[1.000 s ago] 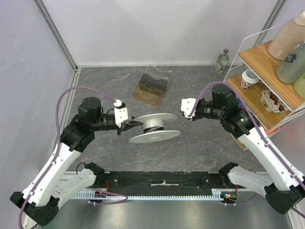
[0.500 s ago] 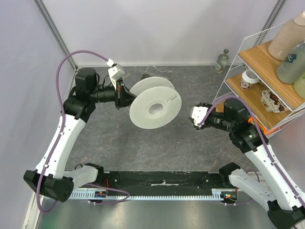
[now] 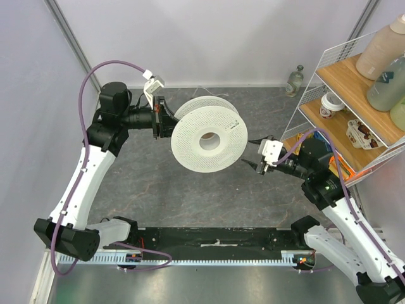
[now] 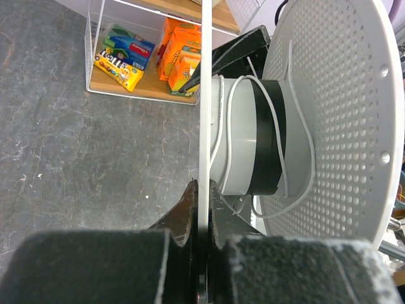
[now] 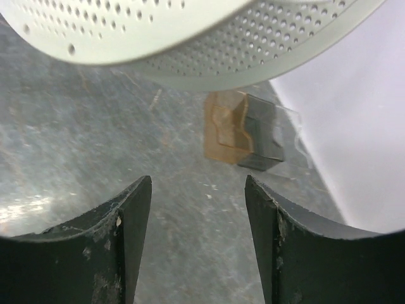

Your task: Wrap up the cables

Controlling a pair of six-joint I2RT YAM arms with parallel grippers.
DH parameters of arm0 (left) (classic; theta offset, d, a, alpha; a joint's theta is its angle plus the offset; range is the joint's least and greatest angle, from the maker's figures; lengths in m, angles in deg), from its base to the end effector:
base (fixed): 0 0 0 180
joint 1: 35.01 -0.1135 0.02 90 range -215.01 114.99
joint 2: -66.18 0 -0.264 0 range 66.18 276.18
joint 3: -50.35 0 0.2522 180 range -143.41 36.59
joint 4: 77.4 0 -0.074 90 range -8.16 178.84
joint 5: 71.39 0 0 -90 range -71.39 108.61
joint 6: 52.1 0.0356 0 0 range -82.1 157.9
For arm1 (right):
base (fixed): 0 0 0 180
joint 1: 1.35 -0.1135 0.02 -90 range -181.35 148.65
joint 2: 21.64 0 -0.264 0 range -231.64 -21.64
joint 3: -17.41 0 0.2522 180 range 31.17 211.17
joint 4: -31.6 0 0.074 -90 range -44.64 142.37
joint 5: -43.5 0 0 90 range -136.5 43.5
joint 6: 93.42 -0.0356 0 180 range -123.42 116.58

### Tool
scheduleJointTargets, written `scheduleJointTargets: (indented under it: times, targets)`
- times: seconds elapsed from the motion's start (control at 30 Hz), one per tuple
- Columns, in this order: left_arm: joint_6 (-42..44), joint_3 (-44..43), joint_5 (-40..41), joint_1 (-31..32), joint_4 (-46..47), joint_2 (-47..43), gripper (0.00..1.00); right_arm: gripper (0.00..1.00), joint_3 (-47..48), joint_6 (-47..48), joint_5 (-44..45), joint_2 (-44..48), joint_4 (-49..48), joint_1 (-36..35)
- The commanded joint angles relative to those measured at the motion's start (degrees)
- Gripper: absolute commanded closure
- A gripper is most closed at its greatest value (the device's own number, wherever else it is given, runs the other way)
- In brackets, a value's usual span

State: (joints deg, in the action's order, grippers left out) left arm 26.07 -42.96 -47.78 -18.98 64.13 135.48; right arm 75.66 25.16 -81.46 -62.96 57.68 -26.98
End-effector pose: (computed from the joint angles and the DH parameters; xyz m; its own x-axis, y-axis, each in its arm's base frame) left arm 0.2241 -0.0983 0.4410 -0.4324 0.0388 -0.9008 0.8937 0.1511 -0.4225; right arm 0.1398 0.0897 0.3448 0.2877 -0.2968 -0.9106 -0.8278 0.4011 -0.3923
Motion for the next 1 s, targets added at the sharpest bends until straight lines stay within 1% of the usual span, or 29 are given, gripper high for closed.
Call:
scheduleJointTargets:
  times: [0.0, 0.07, 0.13, 0.23, 0.3, 0.37, 0.47, 0.5, 0.6, 0.77, 0.87, 0.97]
  targets:
    - [-3.21, 2.9, -2.61, -0.21, 7.39, -1.18, 0.98, 0.31, 1.56, -10.99, -5.38, -0.69, 1.64, 0.31]
    - [0.39, 4.57, -1.03, -0.21, 6.7, -1.71, 0.98, 0.31, 1.56, -14.5, -4.6, -0.95, 4.98, 0.23]
    - [3.12, 5.71, -1.46, -0.21, 4.77, -1.1, 0.98, 0.3, 2.18, -15.56, -4.85, -0.96, 9.98, 0.23]
    - [3.31, 8.87, -3.39, -0.21, 5.37, -0.65, 0.98, 0.29, 2.44, -19.08, -6.43, -0.17, 13.95, 0.23]
    - [2.7, 11.33, -3.31, -0.21, 7.38, -1.09, 0.98, 0.24, 2.36, -20.4, -8.01, 0.45, 16.33, 0.23]
    - [2.87, 13.44, -3.31, -0.21, 8.62, -1.27, 0.99, 0.22, 2.36, -22.76, -8.11, 1.33, 17.39, 0.23]
    - [3.05, 16.35, -3.92, -0.21, 10.99, -1.01, 0.98, 0.19, 2.71, -28.47, -7.32, 1.86, 15.12, 0.23]
    - [3.22, 17.05, -4.36, -0.21, 11.52, -0.92, 0.98, 0.18, 3.23, -31.1, -7.14, 1.34, 14.58, 0.23]
    - [4.19, 18.81, -4.36, -0.21, 11.79, -0.22, 0.98, 0.18, 4.64, -34.9, -4.95, -2.0, 13.18, 0.23]
    - [3.4, 22.32, -4.71, -0.21, 14.24, 0.57, 0.98, 0.21, 3.24, -41.84, -6.44, -4.21, 7.21, 0.23]
    - [3.57, 24.0, -4.8, -0.12, 15.13, 0.58, 0.98, 0.25, 2.8, -43.52, -7.75, -4.91, 5.0, 0.31]
    - [4.45, 24.88, -4.98, -0.21, 15.48, 0.84, 0.98, 0.27, 1.75, -45.53, -10.91, -5.87, 2.2, 0.23]
